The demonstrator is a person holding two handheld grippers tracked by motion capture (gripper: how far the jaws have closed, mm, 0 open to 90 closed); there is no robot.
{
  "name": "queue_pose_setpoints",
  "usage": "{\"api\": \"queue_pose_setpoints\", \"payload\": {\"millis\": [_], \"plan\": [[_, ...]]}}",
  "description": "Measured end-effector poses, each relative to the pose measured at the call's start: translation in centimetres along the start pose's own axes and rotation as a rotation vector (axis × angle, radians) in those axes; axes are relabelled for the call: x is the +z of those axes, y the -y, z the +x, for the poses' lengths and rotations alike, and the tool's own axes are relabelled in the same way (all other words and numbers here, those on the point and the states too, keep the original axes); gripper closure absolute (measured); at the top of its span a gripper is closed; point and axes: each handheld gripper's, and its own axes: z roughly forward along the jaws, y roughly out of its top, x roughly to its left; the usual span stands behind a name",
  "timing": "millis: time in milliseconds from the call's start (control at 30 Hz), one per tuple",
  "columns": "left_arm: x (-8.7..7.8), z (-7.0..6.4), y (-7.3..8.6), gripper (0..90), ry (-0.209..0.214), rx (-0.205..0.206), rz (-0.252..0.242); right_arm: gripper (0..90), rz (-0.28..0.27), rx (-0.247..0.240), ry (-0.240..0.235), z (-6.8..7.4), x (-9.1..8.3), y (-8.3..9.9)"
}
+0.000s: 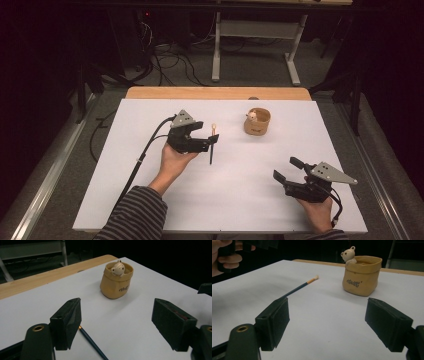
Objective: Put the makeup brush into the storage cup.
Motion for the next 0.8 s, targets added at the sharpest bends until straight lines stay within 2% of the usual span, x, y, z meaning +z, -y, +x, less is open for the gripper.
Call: {"api": "queue_pose_setpoints", "payload": {"millis": [67, 233, 400, 500, 567, 733, 800], "plan": [[0.5, -0.1, -0.5, 24.4, -0.01, 0.028, 0.012, 20.6, -0.006, -0.004, -0.011, 0.0, 0.0, 0.0], [1.2, 0.1, -0.9, 24.4, -0.012, 0.019, 0.022, 20.1, -0.007, -0.016, -0.022, 0.2, 0.0, -0.1], [2.3, 0.0, -1.2, 24.4, -0.018, 0.028, 0.046, 20.1, 0.001, -0.017, -0.02, 0.1, 0.2, -0.1], [2.8, -0.2, -1.3, 24.4, -0.036, 0.046, 0.056, 20.1, 0.002, -0.015, -0.01, 0.1, 0.2, -0.1], [3.0, -0.2, -1.3, 24.4, -0.04, 0.043, 0.052, 20.2, 0.005, -0.018, -0.008, 0.1, 0.2, -0.1], [3.6, -0.2, -1.7, 24.3, -0.05, 0.047, 0.088, 20.3, 0.013, -0.017, -0.012, 0.3, 0.2, 0.0], [3.7, -0.1, -2.0, 24.3, -0.077, 0.034, 0.085, 20.3, 0.013, -0.02, -0.016, 0.2, 0.2, 0.0]]}}
